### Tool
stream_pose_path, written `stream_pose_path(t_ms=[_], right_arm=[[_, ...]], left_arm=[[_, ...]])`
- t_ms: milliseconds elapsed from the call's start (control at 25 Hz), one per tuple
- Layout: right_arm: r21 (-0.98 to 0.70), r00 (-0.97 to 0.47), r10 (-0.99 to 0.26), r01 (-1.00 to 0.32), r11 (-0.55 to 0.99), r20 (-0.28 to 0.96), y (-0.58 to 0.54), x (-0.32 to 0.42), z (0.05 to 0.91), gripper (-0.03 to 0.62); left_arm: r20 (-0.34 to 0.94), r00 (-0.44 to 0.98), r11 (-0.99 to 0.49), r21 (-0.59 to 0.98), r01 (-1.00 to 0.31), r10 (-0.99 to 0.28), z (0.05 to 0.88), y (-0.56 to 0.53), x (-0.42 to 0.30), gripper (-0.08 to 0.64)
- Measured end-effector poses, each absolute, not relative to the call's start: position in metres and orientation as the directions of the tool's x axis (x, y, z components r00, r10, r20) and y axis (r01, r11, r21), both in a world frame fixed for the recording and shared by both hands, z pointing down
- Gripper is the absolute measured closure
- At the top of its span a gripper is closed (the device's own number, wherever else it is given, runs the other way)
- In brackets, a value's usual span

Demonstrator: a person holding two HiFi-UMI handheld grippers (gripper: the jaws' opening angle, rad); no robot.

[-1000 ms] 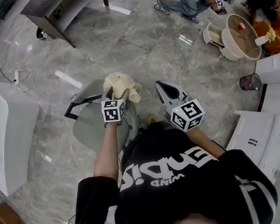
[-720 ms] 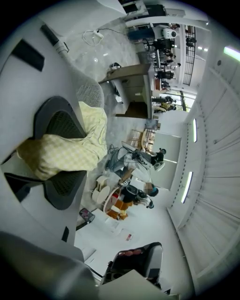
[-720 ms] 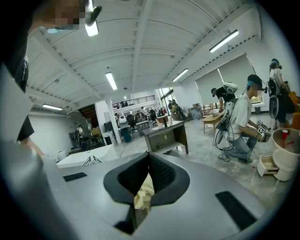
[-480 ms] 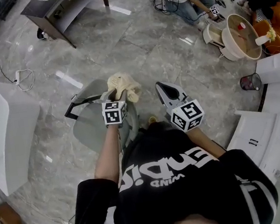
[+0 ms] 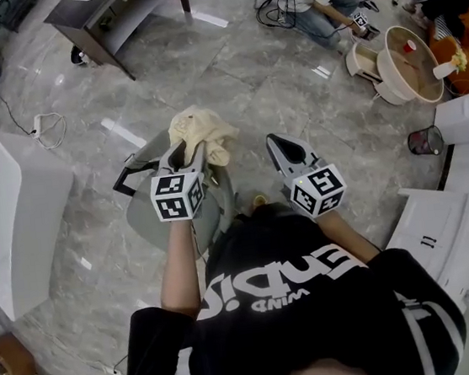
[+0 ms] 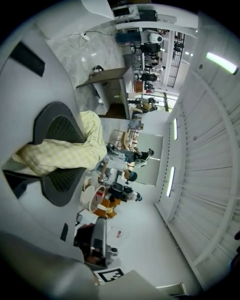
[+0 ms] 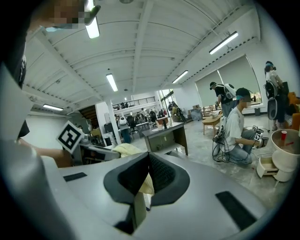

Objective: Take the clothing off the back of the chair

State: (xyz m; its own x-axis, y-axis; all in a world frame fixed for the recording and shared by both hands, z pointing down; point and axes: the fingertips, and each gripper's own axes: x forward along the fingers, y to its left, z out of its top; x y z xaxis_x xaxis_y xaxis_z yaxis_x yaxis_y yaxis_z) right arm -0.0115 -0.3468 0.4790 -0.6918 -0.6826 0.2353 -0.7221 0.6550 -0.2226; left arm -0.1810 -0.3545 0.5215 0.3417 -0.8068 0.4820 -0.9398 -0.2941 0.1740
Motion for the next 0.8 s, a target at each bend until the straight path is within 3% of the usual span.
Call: stream_pose_path(t_ms=[200, 800], right_arm=[[-0.23, -0.705, -0.675, -0.709, 0.667, 0.216, -0.34, -0.006, 0.473, 0.578], [-0.256, -0.787, -0.581, -0.617, 0.744, 0.209, -0.302, -0.005, 0.476, 0.578]], left_arm=[[0.415, 0.329, -0.284, 0.168, -0.944, -0.848, 0.454, -0.342, -0.178, 0.414], [0.354, 0.241, -0.202, 0.144, -0.969, -0.904, 0.423, -0.3, -0.171, 0.413]])
